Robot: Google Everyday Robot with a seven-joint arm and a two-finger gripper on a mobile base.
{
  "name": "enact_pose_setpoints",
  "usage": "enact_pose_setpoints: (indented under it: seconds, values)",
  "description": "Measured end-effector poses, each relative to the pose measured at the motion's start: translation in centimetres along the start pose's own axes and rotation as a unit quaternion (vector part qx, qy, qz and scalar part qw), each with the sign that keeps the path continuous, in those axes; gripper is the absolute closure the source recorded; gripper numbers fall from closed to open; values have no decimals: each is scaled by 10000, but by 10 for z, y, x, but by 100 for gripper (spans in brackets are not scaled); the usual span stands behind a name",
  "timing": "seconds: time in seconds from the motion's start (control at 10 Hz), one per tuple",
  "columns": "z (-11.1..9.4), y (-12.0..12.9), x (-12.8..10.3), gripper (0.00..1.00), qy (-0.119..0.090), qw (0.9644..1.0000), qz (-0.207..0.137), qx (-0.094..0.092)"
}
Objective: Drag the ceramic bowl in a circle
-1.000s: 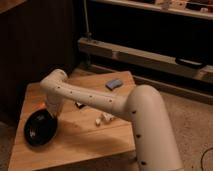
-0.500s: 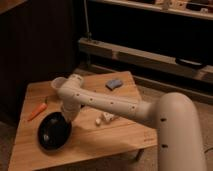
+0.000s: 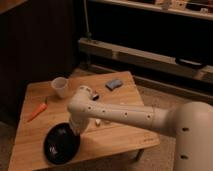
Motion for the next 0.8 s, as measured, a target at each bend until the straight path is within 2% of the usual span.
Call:
enact_pose_setpoints:
  seconds: [0.1, 0.3, 0.6, 0.8]
  values:
    - [7, 16, 3, 100, 70, 9998, -188, -60]
    - [19, 51, -10, 100, 177, 9974, -668, -181]
    - [32, 92, -57, 100, 200, 9924, -1173, -327]
    - [32, 110, -95, 100, 106, 9891, -1408, -418]
